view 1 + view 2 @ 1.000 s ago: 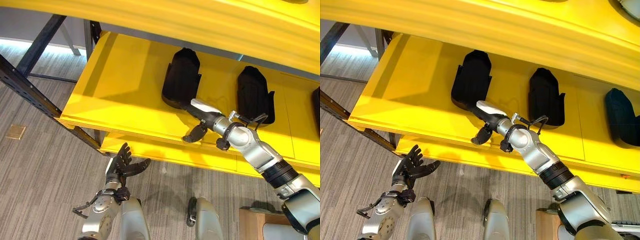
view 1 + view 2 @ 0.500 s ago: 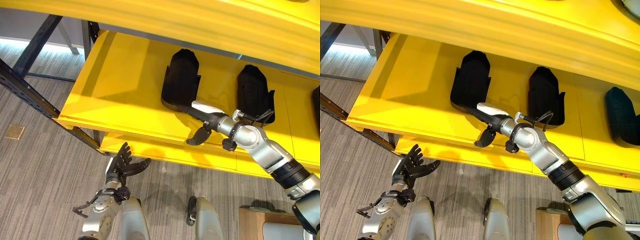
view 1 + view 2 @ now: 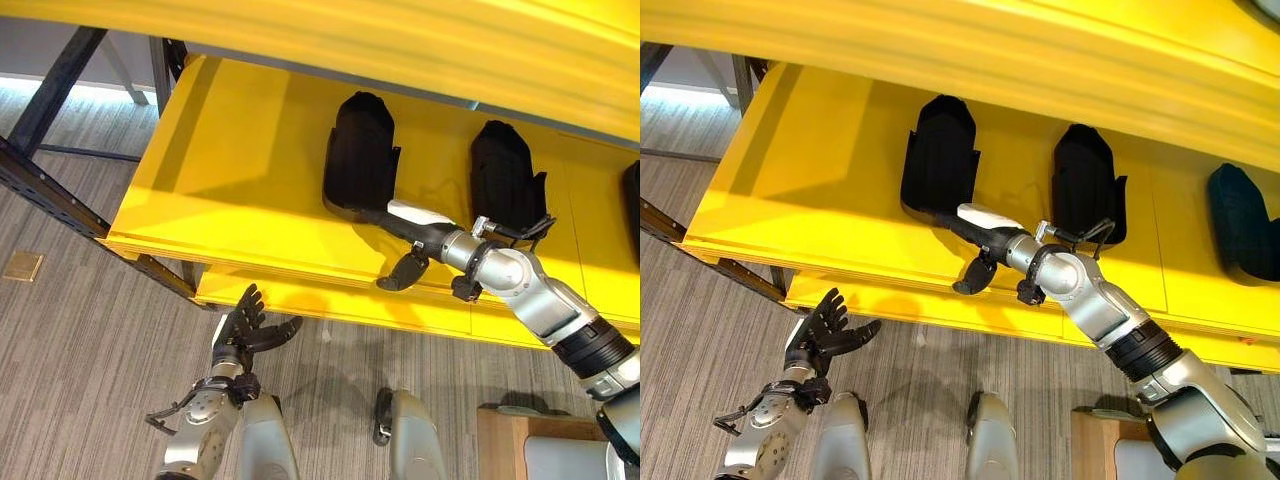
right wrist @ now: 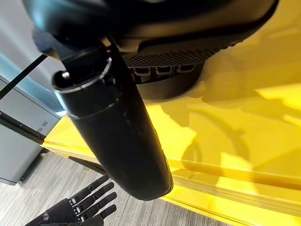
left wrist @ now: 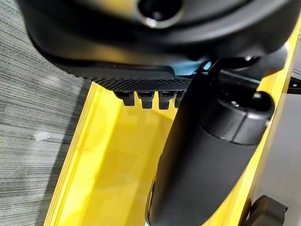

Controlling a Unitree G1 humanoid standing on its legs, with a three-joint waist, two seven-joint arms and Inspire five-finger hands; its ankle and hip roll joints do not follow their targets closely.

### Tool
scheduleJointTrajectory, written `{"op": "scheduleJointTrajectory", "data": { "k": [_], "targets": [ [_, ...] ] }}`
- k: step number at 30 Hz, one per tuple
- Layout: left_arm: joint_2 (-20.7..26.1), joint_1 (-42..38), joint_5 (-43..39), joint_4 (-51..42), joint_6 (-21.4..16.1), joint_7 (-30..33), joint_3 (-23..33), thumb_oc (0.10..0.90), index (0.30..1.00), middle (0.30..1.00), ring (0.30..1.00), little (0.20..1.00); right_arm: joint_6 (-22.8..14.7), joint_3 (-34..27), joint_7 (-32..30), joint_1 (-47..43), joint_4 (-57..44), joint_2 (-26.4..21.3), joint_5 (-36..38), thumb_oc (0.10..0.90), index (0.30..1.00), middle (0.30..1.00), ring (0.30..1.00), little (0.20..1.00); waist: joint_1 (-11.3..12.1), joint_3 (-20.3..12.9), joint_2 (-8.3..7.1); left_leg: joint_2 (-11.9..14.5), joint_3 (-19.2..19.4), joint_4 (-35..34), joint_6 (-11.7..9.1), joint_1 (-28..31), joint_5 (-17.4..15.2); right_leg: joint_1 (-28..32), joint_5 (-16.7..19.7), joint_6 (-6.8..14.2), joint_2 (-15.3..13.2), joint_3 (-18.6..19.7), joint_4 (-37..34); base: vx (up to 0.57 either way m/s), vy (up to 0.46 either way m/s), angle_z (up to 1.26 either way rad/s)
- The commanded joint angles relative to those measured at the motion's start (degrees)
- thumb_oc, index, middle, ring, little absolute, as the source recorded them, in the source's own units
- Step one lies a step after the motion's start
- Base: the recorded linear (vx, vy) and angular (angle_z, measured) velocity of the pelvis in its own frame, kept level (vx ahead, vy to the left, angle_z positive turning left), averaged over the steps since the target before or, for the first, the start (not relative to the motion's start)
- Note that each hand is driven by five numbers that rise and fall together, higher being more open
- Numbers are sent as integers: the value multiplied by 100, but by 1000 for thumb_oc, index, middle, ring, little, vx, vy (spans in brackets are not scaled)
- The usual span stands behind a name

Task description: Move parts from the plastic box to the shelf.

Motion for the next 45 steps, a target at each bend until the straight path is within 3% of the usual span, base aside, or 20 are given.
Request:
{"op": "scheduleJointTrajectory", "data": {
  "k": [1,21,45],
  "targets": [
    [281,-134,229,-637,-331,-135,82,900,1000,1000,1000,1000,-338,-168,-69,-330,-506,-226,258,900,1000,1000,1000,1000,71,-203,-122,161,-374,177,163,13,-44,518,493,-68,-85,132,-644,0,0,0],
    [267,-116,164,-678,-356,-115,125,900,1000,1000,1000,1000,-372,-144,13,-347,-789,-212,454,900,1000,1000,1000,1000,63,-231,-136,163,-376,194,172,-11,-48,512,490,-66,-75,146,-630,0,0,0],
    [322,125,94,-656,-333,-76,309,900,1000,1000,1000,1000,-486,-1274,-837,-328,-871,-737,85,900,1000,1000,1000,1000,17,-367,-104,168,-397,250,178,-112,-66,439,495,-73,-45,139,-601,0,0,0]
  ]
}}
